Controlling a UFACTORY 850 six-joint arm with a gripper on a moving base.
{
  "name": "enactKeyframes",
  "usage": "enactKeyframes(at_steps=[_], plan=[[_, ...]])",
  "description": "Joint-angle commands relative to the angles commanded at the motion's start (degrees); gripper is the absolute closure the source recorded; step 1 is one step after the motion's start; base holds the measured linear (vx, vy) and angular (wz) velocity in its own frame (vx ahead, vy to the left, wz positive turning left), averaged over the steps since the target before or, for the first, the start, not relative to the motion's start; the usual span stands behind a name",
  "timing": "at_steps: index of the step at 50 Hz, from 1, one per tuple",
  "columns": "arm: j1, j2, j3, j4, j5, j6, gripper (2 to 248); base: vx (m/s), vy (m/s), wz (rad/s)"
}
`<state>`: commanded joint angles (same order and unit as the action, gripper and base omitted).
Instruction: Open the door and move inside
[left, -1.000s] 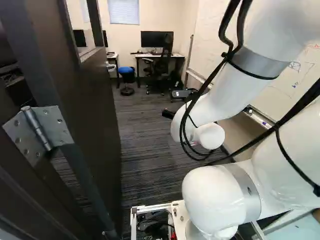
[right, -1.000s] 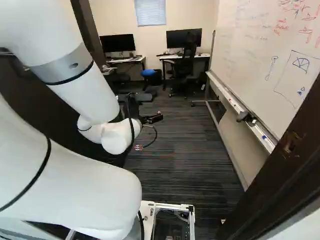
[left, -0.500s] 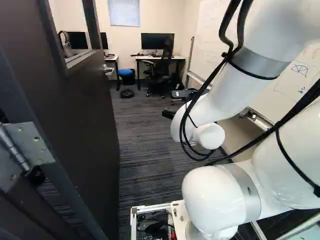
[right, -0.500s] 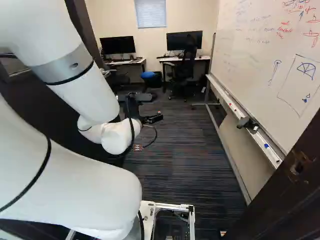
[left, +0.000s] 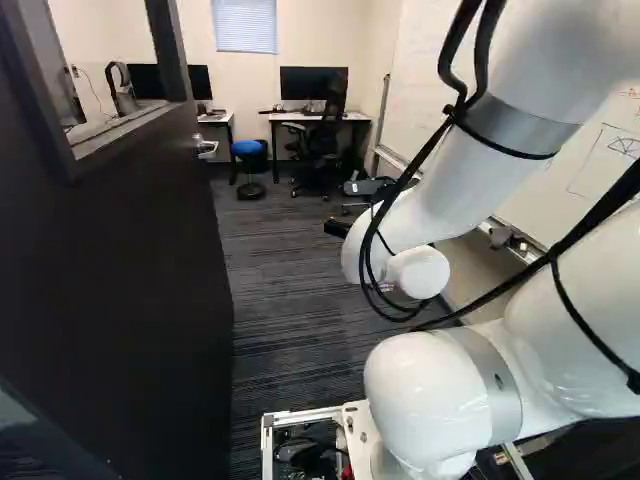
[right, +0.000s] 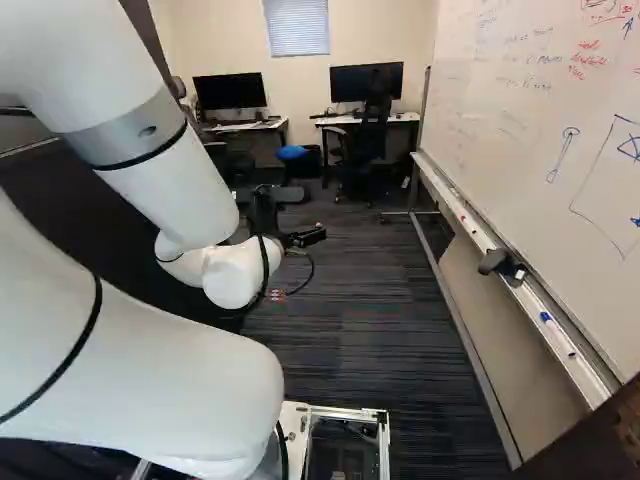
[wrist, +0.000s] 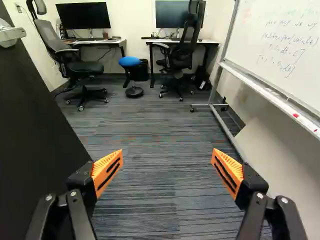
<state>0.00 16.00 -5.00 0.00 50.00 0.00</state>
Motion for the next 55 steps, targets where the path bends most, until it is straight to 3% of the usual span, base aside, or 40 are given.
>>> enactKeyframes(at_steps=[55], plan=[[0.0,0.0,0.0,0.0,0.0,0.0,3,0.168,0.001,-0.006]])
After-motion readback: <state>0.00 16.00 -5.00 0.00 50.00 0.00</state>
